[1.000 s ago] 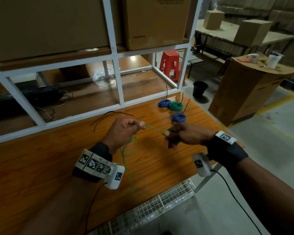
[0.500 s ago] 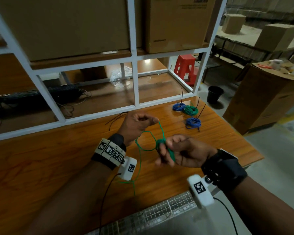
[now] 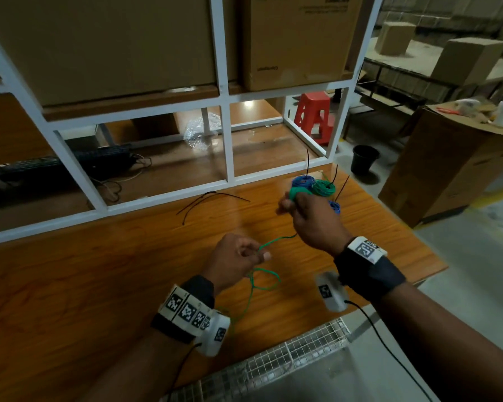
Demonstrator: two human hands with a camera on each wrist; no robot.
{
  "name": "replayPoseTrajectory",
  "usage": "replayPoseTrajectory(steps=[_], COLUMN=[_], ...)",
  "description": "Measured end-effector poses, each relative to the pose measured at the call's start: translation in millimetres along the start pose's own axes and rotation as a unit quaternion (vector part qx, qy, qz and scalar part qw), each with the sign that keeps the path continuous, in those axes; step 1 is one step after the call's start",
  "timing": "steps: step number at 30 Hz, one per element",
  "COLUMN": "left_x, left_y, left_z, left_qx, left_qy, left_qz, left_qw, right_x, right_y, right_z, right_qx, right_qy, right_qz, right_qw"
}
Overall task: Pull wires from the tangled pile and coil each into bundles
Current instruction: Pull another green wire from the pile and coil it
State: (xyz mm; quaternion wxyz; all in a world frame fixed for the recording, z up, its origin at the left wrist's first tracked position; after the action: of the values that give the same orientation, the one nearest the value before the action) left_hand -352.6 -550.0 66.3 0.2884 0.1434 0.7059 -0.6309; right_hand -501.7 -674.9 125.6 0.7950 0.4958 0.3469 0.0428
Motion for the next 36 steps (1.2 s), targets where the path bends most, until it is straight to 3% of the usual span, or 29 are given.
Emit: replayPoseTrajectory(steps=[3,6,9,12,13,15,17,19,21,23,27,29,30,31,32,33,34,35,36], left_x=[-22,-39,-39,-35,-36,-39,-40,-37,-31,-23,6,17,20,22,22,21,19,15,10], left_y=[9,3,-7,-9,-9,-8,-10,-13,-15,-17,-18,-17,-16,-17,-18,-20,-23,-24,-24], left_z=[3,10,16,22,24,29,30,28,25,22,19,17,17,17,16,17,18,18,18], left_qx=[0.000,-0.003,-0.041,-0.085,-0.089,-0.063,-0.001,0.066,0.108,0.108,0.065,0.050,0.039,0.029,0.024,0.027,0.034,0.042,0.048], left_qy=[-0.038,-0.038,0.020,0.085,0.102,0.119,0.112,0.071,0.037,0.017,0.044,0.050,0.046,0.045,0.044,0.046,0.047,0.048,0.047], left_qz=[0.027,-0.013,-0.175,-0.342,-0.350,-0.254,-0.077,0.012,-0.013,-0.071,-0.112,-0.100,-0.098,-0.100,-0.096,-0.087,-0.063,-0.035,-0.005], left_qw=[0.999,0.999,0.984,0.932,0.927,0.958,0.991,0.995,0.993,0.991,0.991,0.992,0.993,0.994,0.994,0.995,0.996,0.997,0.998], right_x=[17,35,47,52,52,53,48,36,26,24,24,19,17,15,16,20,26,33,38], right_y=[-13,-21,-19,-17,-17,-15,-14,-11,-5,3,20,20,15,10,8,8,9,10,9], right_z=[-14,-32,-41,-45,-46,-51,-55,-52,-45,-39,-16,-3,3,5,7,9,9,8,7], right_qx=[0.077,0.168,0.184,0.170,0.168,0.169,0.199,0.226,0.212,0.193,0.140,0.127,0.123,0.108,0.087,0.057,0.024,0.001,-0.016], right_qy=[0.174,0.312,0.376,0.418,0.428,0.447,0.441,0.402,0.382,0.361,0.208,0.074,0.008,-0.037,-0.057,-0.051,-0.025,0.014,0.051], right_qz=[-0.093,-0.012,0.109,0.141,0.152,0.220,0.359,0.515,0.625,0.702,0.789,0.798,0.772,0.714,0.606,0.450,0.276,0.117,-0.004], right_qw=[0.977,0.935,0.902,0.881,0.875,0.851,0.798,0.722,0.647,0.583,0.561,0.585,0.624,0.691,0.789,0.890,0.960,0.993,0.999])
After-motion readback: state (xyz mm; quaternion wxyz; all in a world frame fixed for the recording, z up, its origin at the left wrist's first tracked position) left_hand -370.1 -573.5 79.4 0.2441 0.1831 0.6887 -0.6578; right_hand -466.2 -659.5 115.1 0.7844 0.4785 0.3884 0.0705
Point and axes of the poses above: each hand's wrist, its own z-axis towards the middle knuckle, its own x-axis out of the palm, y = z × x, the point moved 6 cm from there along z, towards the middle knuckle, and after that the axes turned 15 degrees about z, right-handed, at the moved point
